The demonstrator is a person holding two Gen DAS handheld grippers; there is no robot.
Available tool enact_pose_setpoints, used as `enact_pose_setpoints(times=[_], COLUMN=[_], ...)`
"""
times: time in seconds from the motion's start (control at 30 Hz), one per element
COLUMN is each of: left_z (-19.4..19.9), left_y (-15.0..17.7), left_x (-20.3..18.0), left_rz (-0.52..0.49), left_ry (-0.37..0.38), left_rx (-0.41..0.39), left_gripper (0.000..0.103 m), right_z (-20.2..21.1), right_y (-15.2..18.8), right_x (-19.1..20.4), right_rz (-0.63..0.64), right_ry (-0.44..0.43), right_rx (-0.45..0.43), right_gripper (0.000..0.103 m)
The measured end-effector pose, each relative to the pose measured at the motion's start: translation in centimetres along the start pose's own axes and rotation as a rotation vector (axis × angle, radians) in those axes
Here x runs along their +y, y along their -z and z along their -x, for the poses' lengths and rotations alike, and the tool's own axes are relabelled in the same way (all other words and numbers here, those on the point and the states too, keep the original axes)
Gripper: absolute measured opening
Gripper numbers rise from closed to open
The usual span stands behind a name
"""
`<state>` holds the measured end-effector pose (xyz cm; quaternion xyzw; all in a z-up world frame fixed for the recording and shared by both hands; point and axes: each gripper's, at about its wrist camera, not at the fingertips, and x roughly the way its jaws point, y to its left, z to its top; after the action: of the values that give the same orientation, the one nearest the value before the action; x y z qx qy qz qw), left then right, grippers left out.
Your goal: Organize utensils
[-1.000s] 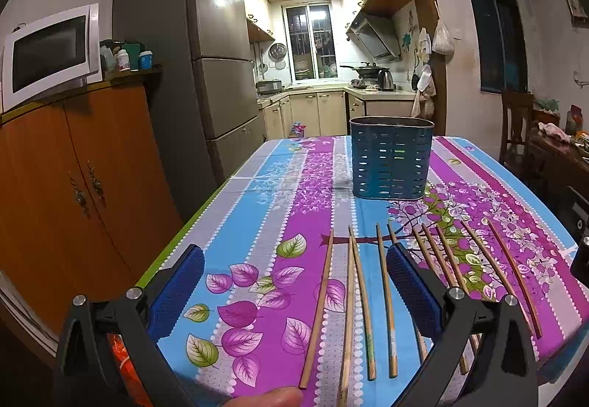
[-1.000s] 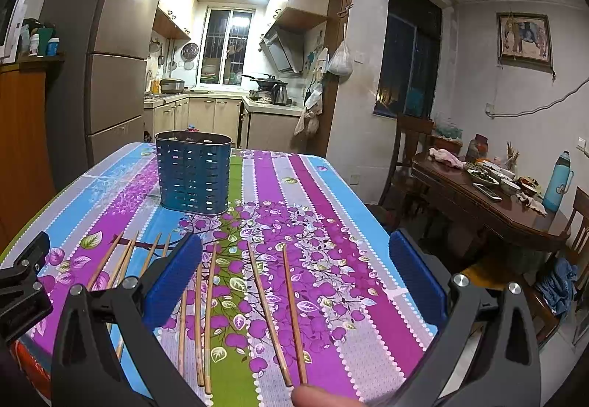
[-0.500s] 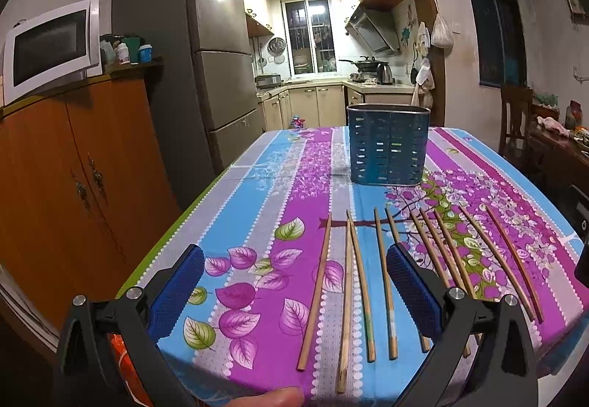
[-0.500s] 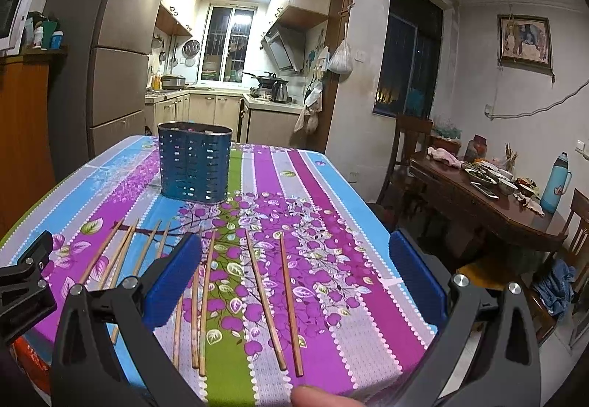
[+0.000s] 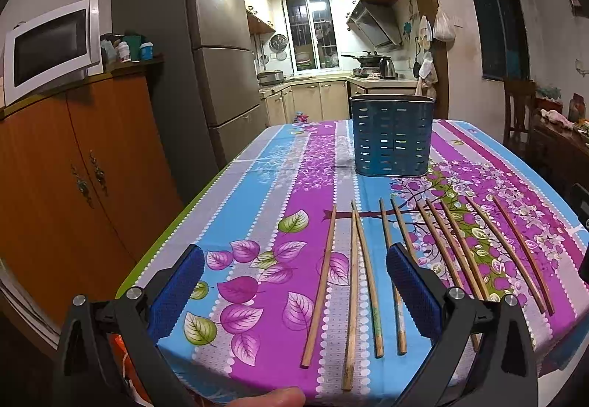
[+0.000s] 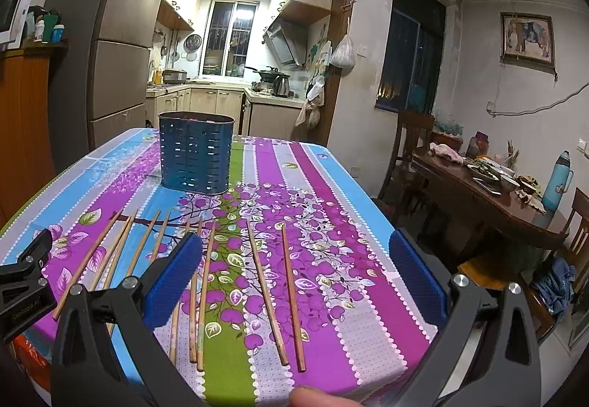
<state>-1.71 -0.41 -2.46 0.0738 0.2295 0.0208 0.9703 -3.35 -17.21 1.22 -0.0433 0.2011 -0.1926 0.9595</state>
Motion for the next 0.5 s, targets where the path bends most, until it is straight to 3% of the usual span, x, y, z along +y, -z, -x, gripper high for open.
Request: enact_pose_setpoints(times=[0.5], left_z=[0.31], left_y=[-0.76], left_x=[0.24], left_rz=[-0.010], left_ry=[-0.040], left_rx=[-0.012], left_gripper=[0.099], right_z=[-0.10], right_y=[-0.38], right_x=[-0.03], right_rz=[-0.015], right_ry=[-0.021], right_rx=[-0.012], right_gripper=[0.098])
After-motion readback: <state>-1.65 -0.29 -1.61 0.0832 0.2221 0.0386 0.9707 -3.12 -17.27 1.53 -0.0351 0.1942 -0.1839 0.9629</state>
